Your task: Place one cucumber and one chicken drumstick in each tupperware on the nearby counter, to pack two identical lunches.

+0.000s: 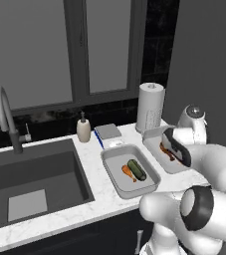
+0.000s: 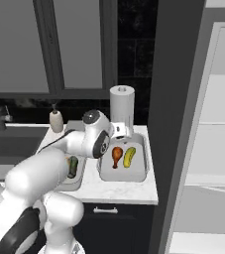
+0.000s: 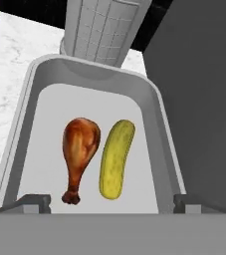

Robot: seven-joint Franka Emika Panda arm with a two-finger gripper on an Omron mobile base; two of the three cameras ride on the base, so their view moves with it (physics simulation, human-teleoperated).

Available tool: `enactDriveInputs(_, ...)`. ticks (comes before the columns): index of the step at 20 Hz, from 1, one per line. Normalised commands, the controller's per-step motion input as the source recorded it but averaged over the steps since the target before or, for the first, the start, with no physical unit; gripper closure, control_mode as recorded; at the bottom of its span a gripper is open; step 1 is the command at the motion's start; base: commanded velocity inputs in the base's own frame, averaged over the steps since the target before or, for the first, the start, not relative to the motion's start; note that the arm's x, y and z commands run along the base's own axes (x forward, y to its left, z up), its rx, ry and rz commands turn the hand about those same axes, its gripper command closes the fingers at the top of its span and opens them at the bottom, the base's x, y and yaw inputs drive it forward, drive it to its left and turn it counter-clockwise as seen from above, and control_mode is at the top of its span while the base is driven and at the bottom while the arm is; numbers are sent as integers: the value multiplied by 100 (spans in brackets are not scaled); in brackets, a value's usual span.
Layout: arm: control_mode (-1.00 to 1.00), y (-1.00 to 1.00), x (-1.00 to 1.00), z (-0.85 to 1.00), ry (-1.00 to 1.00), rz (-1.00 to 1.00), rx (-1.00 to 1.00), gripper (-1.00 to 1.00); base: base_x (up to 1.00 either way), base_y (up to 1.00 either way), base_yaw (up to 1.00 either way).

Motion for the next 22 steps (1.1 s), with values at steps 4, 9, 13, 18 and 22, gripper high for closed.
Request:
enactDriveInputs(4, -100, 70, -66, 76, -31, 5, -20, -100, 0, 0, 0)
enactDriveInputs(9, -100, 49, -77, 81, -41, 6, -18, -100, 0, 0, 0)
enactDriveInputs(13, -100, 47, -89, 96, -35, 4, -17, -100, 0, 0, 0)
enactDriveInputs(18, -100, 32, -91, 98, -34, 7, -9, -100, 0, 0, 0)
enactDriveInputs(22, -100, 9, -71, 33, -17, 5, -3, -100, 0, 0, 0)
